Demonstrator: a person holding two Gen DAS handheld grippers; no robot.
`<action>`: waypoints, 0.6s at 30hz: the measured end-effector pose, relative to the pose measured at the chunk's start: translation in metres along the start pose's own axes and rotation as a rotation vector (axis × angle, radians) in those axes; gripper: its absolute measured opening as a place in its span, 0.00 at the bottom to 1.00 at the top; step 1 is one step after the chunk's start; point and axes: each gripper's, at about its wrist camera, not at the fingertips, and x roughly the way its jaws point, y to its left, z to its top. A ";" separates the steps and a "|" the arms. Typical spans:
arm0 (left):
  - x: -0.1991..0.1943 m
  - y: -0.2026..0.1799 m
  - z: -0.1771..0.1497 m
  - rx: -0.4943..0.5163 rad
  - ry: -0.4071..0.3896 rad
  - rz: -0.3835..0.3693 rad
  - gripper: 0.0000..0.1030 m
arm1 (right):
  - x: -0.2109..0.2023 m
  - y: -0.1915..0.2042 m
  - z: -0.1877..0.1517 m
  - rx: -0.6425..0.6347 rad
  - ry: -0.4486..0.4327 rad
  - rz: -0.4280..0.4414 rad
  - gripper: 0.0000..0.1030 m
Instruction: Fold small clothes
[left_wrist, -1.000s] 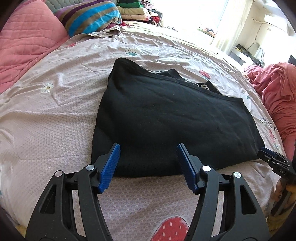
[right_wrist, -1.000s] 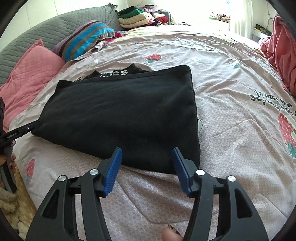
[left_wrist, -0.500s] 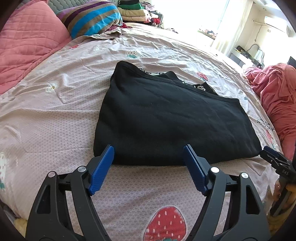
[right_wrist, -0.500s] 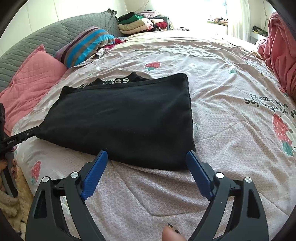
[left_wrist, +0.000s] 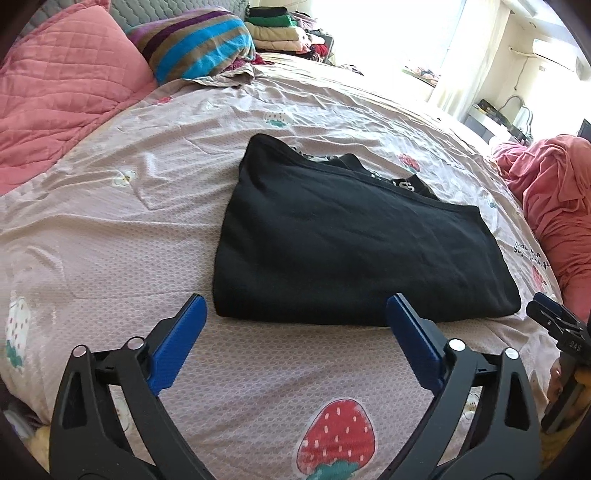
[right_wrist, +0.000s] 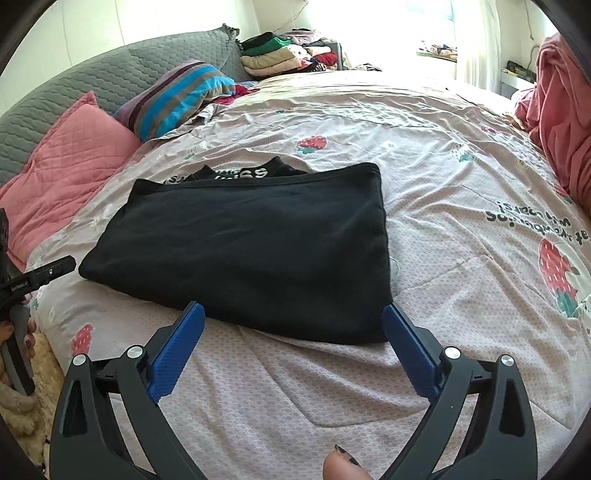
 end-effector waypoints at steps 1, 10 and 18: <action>-0.002 0.001 0.000 -0.002 -0.003 0.004 0.90 | 0.000 0.002 0.000 -0.004 -0.001 0.003 0.94; -0.012 0.017 -0.001 -0.032 -0.022 0.037 0.91 | 0.002 0.030 0.009 -0.051 -0.006 0.030 0.95; -0.022 0.033 -0.001 -0.062 -0.042 0.058 0.91 | 0.003 0.055 0.015 -0.092 -0.011 0.058 0.96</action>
